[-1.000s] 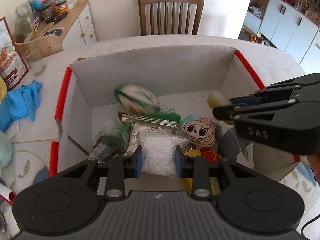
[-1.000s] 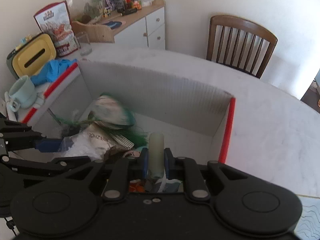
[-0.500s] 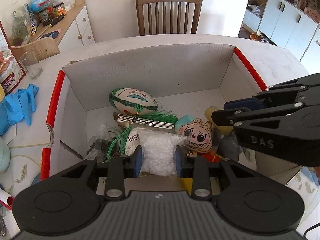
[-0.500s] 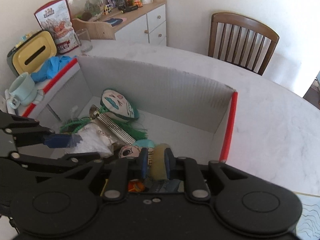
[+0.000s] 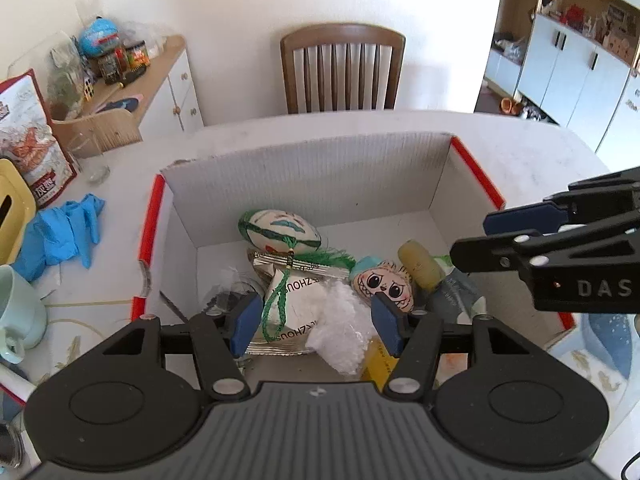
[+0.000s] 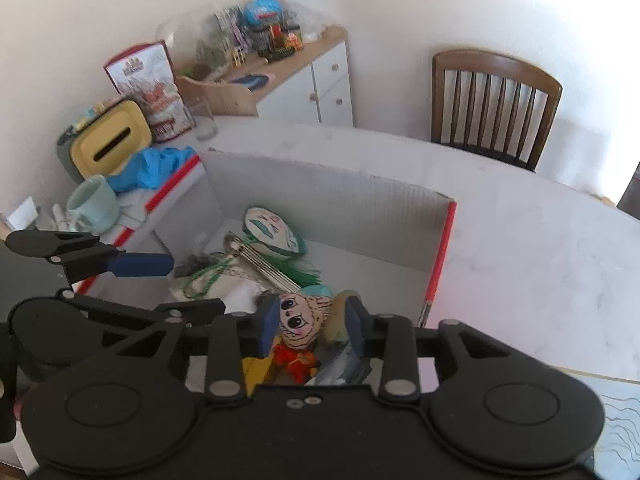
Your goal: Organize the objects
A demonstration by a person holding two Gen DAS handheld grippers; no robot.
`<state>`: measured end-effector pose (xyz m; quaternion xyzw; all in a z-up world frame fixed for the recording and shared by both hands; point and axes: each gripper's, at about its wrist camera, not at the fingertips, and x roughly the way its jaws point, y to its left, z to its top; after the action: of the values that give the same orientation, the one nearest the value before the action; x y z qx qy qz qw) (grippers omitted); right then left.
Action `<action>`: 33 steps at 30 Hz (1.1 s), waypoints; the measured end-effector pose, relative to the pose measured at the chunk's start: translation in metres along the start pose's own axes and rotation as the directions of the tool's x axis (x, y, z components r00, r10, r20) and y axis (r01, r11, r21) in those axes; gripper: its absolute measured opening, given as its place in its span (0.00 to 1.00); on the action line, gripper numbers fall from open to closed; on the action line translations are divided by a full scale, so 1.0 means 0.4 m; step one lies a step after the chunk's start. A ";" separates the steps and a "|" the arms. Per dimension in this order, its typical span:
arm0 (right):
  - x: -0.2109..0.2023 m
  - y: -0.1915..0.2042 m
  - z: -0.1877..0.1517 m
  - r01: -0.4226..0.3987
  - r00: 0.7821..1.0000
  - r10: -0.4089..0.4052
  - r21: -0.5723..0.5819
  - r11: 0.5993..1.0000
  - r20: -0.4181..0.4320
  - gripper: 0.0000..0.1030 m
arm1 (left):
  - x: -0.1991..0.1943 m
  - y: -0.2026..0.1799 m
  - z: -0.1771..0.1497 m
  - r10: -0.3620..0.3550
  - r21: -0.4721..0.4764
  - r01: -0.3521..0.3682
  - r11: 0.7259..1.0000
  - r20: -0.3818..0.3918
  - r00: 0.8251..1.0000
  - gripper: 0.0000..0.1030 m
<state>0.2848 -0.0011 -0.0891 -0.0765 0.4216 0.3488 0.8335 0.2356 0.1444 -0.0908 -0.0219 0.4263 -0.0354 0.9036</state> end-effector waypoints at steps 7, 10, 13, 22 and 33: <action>-0.091 0.014 -0.017 -0.028 0.996 0.029 -0.006 1.000 0.085 0.52 | -0.082 0.003 -0.003 0.005 -0.023 -0.003 1.000 0.070 0.998 0.63; -0.120 0.020 -0.024 -0.040 0.993 0.040 -0.005 0.999 0.110 0.54 | -0.115 0.003 -0.007 0.006 -0.030 -0.003 1.000 0.099 0.995 0.65; -0.147 0.029 -0.034 -0.047 0.989 0.048 -0.007 0.999 0.138 0.60 | -0.150 -0.002 -0.014 0.013 -0.027 -0.010 1.000 0.132 0.991 0.69; -0.209 0.051 -0.078 -0.040 0.980 0.046 -0.037 0.999 0.193 0.76 | -0.231 -0.024 -0.033 0.039 -0.012 -0.038 0.999 0.208 0.977 0.82; -0.268 0.048 -0.121 -0.043 0.965 0.049 -0.030 0.999 0.258 0.99 | -0.269 -0.030 -0.054 0.009 -0.044 0.002 0.999 0.246 0.969 0.88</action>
<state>0.1981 -0.0626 -0.0354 -0.0307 0.3066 0.3801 0.8721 0.1502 0.1412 -0.0207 -0.0450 0.3119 -0.0214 0.9488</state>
